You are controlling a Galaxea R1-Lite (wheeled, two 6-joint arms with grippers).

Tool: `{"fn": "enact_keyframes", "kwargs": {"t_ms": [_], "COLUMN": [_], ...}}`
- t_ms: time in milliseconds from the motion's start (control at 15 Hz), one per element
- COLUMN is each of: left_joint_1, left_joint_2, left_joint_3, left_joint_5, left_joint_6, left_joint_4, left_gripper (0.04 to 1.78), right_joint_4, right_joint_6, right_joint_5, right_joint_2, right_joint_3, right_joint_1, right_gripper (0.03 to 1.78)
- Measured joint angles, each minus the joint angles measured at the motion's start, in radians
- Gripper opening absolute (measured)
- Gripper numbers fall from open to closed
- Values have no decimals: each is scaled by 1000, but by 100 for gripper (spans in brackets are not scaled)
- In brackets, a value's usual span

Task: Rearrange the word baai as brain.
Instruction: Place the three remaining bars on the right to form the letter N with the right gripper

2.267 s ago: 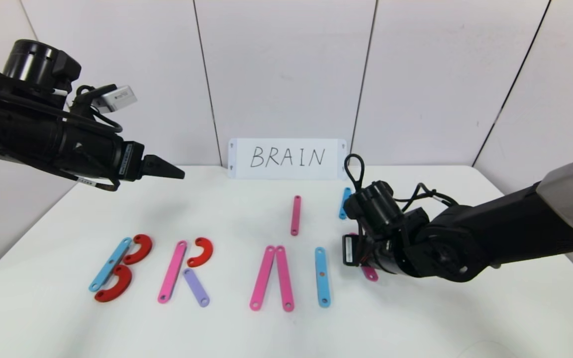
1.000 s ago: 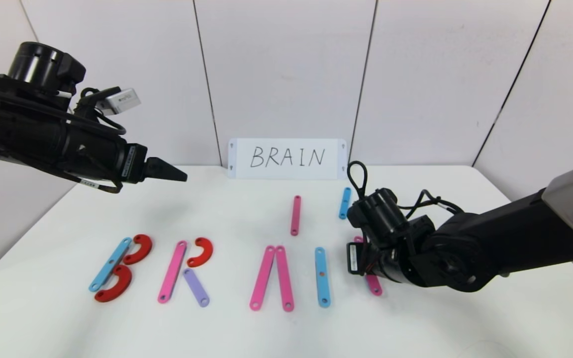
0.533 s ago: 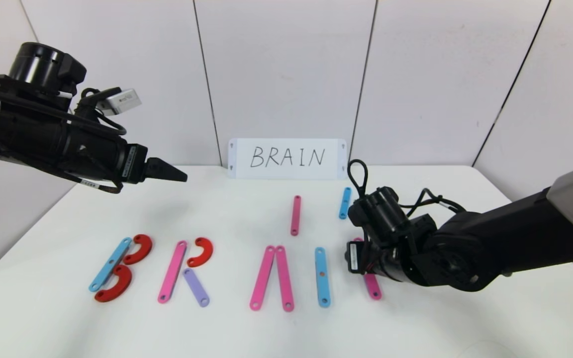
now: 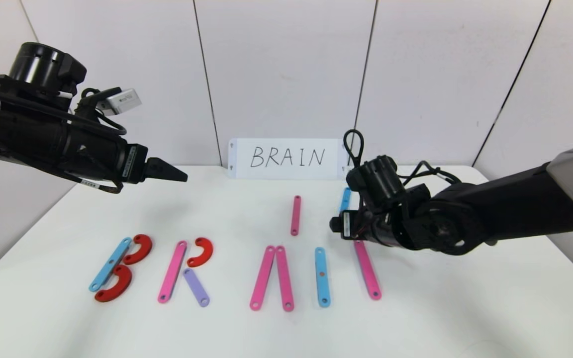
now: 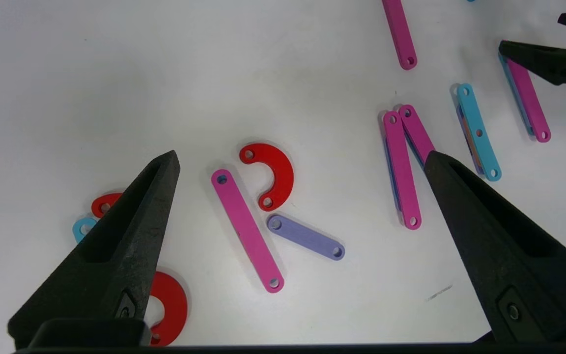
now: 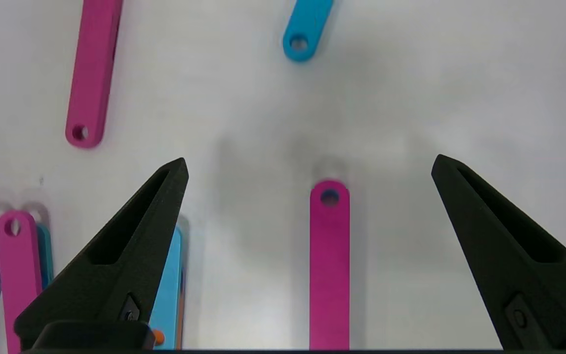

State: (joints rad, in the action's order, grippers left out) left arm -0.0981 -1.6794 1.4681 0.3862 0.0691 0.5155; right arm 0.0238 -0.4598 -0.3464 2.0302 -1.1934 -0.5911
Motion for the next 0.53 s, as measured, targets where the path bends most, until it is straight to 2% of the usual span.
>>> {"fn": "enact_keyframes", "kwargs": {"t_ms": [267,533], "left_joint_1": [0,0], "left_joint_2": [0,0], "left_joint_3": [0,0], "left_joint_5": [0,0], "left_joint_6": [0,1], "left_joint_4": [0,0], "left_gripper": [174,174], "right_joint_4": [-14,-9], "right_joint_6": [64,108], "right_joint_5": [7,27], "right_joint_2": [97,195], "right_joint_3": [-163,-271], "right_joint_1": [57,103], "right_gripper": [174,174]}}
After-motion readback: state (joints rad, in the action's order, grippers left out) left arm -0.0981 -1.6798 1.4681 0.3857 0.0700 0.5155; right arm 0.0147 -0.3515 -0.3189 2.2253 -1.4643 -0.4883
